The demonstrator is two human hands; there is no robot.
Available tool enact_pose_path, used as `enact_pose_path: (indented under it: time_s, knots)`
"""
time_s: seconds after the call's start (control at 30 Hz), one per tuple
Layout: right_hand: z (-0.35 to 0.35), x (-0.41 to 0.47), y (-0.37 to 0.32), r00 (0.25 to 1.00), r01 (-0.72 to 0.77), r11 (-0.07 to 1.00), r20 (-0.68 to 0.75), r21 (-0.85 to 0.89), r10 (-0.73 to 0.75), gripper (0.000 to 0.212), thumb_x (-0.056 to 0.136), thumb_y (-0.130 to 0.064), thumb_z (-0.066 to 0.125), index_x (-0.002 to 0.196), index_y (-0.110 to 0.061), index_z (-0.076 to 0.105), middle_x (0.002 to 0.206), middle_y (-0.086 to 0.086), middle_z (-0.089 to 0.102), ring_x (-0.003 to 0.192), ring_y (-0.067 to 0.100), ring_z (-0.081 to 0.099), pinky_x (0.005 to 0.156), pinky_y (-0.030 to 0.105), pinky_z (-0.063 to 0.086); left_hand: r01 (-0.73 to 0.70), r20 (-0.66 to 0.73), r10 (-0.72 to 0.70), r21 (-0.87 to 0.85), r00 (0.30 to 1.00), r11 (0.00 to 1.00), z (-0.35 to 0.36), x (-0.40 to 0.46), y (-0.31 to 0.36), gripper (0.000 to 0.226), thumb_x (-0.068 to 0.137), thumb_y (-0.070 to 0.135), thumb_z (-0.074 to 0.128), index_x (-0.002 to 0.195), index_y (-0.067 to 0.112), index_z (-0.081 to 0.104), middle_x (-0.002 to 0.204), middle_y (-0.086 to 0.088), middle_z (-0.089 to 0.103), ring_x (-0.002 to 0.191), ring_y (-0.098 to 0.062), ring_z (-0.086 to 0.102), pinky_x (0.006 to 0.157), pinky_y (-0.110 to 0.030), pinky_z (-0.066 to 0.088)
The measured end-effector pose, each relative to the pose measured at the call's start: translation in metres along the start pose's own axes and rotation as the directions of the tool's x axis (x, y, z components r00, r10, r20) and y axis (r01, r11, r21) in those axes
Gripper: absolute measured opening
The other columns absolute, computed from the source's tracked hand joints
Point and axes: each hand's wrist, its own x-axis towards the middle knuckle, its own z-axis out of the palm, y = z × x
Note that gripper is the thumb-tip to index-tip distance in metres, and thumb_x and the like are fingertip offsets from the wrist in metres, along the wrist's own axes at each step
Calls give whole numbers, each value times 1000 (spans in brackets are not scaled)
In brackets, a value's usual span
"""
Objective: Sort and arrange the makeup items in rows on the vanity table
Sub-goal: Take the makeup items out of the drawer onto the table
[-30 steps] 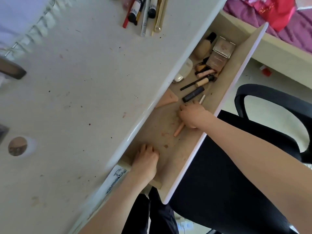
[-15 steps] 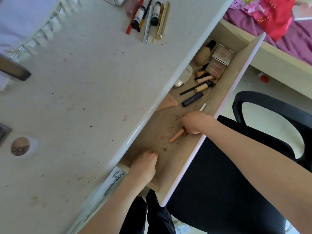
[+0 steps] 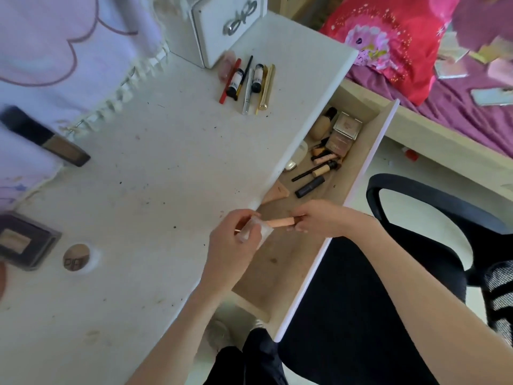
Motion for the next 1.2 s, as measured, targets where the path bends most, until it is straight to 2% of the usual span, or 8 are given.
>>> enact_pose_path:
  time_s: [0.17, 0.27, 0.37, 0.43, 0.83, 0.97, 1.07, 1.2]
  knots:
    - [-8, -20, -26, 973, 102, 754, -222, 649, 60, 13, 92, -17, 55, 90, -22, 67, 70, -6, 62, 57, 2, 56, 58, 13, 47, 57, -64, -62, -78, 996, 995, -37, 16, 3, 12, 88, 17, 57, 95, 25, 62, 88, 17, 62, 83, -4, 59, 75, -15, 49]
    - [-15, -5, -49, 925, 126, 521, -290, 844, 247, 16, 92, -14, 57, 103, -8, 67, 71, 2, 62, 52, 9, 55, 51, 20, 48, 133, -21, -138, -160, 990, 978, -54, 18, -1, 13, 87, 20, 59, 89, 32, 62, 85, 16, 63, 83, -12, 62, 70, -24, 50]
    - [-31, 13, -70, 910, 146, 116, -179, 982, 374, 22, 92, -8, 56, 111, 3, 60, 78, 10, 60, 63, 18, 59, 57, 29, 54, 155, -15, -161, -195, 987, 968, -67, 27, -4, 13, 87, 16, 60, 88, 29, 62, 86, 13, 62, 82, -12, 61, 73, -27, 54]
    - [-43, 25, -77, 892, 166, 20, -158, 986, 424, 16, 92, -5, 55, 105, 2, 58, 76, 11, 58, 66, 20, 58, 56, 31, 57, 180, -21, -191, -237, 981, 955, -71, 37, -4, 11, 87, 14, 61, 92, 23, 63, 89, 10, 62, 85, -12, 60, 71, -24, 57]
    - [-148, 124, -53, 626, 169, 381, -398, 909, 670, 16, 87, -22, 64, 81, -8, 60, 80, 6, 61, 70, 20, 58, 77, 43, 57, 256, -62, -302, -384, 951, 887, -58, 140, 11, 15, 83, 9, 61, 83, 23, 65, 88, 6, 65, 85, -9, 62, 71, -25, 57]
    - [-165, 147, -49, 583, 104, 449, -421, 887, 695, 21, 85, -27, 63, 74, -11, 56, 78, 5, 62, 60, 17, 55, 59, 32, 53, 263, -79, -312, -368, 947, 892, -56, 158, 10, 15, 82, 9, 61, 85, 23, 65, 90, 6, 66, 88, -10, 63, 71, -24, 56]
    - [-164, 149, -47, 551, 80, 497, -454, 864, 700, 22, 86, -22, 54, 65, -14, 52, 61, -3, 52, 42, 10, 37, 33, 13, 28, 273, -80, -326, -383, 942, 882, -55, 163, 11, 15, 83, 8, 61, 85, 22, 65, 89, 7, 66, 85, -7, 63, 63, -17, 54]
    - [-141, 142, -42, 527, 80, 607, -550, 791, 648, 34, 88, -20, 52, 55, -16, 51, 48, -6, 39, 38, 8, 30, 28, 11, 17, 278, -72, -330, -392, 941, 877, -54, 163, 13, 17, 83, 7, 61, 84, 23, 65, 88, 7, 66, 83, -6, 63, 60, -14, 52]
